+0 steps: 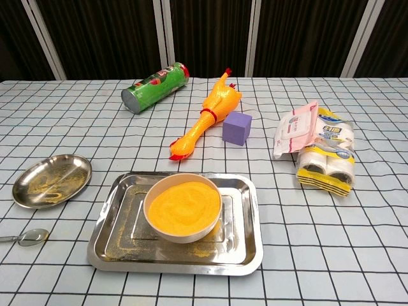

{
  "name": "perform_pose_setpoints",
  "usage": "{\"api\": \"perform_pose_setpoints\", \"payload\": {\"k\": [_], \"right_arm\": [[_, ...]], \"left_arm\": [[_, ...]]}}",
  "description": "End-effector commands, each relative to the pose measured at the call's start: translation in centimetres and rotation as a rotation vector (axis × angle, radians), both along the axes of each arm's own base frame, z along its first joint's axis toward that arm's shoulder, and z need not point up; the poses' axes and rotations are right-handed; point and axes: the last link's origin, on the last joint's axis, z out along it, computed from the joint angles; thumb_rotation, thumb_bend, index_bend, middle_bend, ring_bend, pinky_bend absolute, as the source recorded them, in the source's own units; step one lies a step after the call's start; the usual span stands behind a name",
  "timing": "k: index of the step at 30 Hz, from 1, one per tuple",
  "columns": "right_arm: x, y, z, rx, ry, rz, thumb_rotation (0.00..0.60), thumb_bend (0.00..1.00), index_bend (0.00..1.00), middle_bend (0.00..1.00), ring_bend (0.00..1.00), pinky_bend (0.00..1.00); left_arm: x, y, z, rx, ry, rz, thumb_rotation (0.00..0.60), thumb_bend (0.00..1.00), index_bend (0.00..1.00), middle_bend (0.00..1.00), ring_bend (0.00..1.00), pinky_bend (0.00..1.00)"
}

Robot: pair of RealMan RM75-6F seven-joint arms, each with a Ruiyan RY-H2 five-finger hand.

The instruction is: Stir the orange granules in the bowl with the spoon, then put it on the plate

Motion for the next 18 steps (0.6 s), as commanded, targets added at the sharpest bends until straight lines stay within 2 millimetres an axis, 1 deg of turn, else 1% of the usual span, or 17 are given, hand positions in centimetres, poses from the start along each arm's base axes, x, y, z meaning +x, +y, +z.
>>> {"api": "perform_pose_setpoints", "payload": {"k": [1, 12, 18], "right_arm": [[0.0, 0.0, -0.1, 0.005, -0.014, -0.006, 0.600, 0.40, 0.00, 0.00, 0.00, 0.00], [0.0, 0.0, -0.3, 0.024, -0.045, -0.020, 0.600, 0.40, 0.00, 0.00, 0.00, 0.00], [0.0, 0.0, -0.4, 0.034, -0.054, -0.030, 0.600, 0.40, 0.00, 0.00, 0.00, 0.00]], "left_arm": [[0.0, 0.0, 0.0, 0.000, 0.000, 0.001, 0.600, 0.17, 0.00, 0.00, 0.00, 0.00], [0.0, 0.0, -0.3, -0.019, -0.003, 0.012, 0.600, 0.16, 0.00, 0.00, 0.00, 0.00], [0.1, 0.2, -1.2, -0.069, -0.004, 0.038, 0.600, 0.17, 0.00, 0.00, 0.00, 0.00]]}}
